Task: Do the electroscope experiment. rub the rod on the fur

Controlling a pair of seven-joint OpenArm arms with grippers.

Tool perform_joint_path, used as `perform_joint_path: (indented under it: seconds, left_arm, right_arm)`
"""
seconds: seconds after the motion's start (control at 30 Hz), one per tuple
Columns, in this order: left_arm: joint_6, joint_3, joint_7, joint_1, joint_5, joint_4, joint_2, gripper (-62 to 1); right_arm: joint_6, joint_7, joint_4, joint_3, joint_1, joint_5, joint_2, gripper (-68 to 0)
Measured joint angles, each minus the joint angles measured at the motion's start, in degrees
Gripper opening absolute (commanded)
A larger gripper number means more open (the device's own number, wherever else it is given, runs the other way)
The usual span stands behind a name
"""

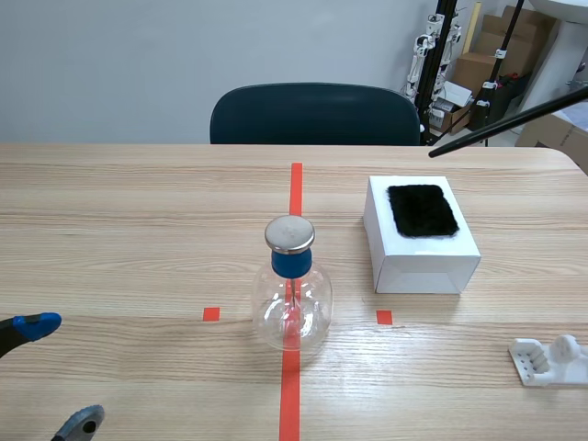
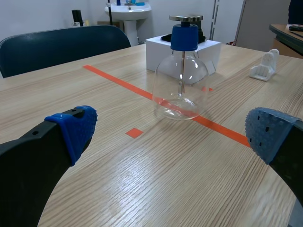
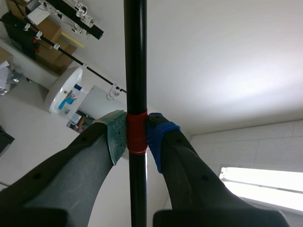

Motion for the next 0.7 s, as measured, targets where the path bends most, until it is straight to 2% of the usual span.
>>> perform_joint_path:
  seconds: [0.07,0.17,0.23,0.3,0.4,0.43,0.53,0.57,0.67,0.7]
  left_arm:
    - [0.0,0.0,0.0,0.0,0.0,0.0,0.0,1.4]
    - [0.0,0.0,0.0,0.0,0.0,0.0,0.0,1.4]
    - [0.0,0.0,0.0,0.0,0.0,0.0,0.0,1.4]
    - [0.0,0.0,0.0,0.0,0.0,0.0,0.0,1.4]
    - [0.0,0.0,0.0,0.0,0.0,0.0,0.0,1.4]
    - [0.0,0.0,0.0,0.0,0.0,0.0,0.0,1.4]
    - [0.0,0.0,0.0,0.0,0.0,0.0,0.0,1.4]
    - [0.0,0.0,0.0,0.0,0.0,0.0,0.0,1.4]
    - [0.0,0.0,0.0,0.0,0.0,0.0,0.0,1.4]
    - [0.0,0.0,-0.1,0.0,0.0,0.0,0.0,1.4]
  right_arm:
    - [-0.1,2.2,0.0,0.0,0.3,4.3,-0.2,-67.6]
    - [0.0,3.9,0.0,0.0,0.3,7.3,-0.4,-67.6]
    - [0.0,5.0,-0.1,0.0,0.3,7.7,-0.4,-67.6]
    - [0.1,8.4,-0.5,0.0,0.5,7.5,-0.4,-67.6]
    - [1.2,11.1,-1.8,0.0,1.4,8.0,-0.4,-67.6]
    - [2.0,12.1,-2.5,0.0,2.0,9.0,-0.4,-67.6]
    - [2.2,12.7,-4.4,0.0,3.5,12.1,-0.4,-67.6]
    - [2.6,12.6,-4.7,0.0,4.0,12.2,-0.4,-67.6]
    - [7.7,12.8,-4.7,0.0,6.4,12.2,-0.4,-67.6]
    - [8.6,12.7,-4.7,0.0,7.4,12.2,-0.4,-67.6]
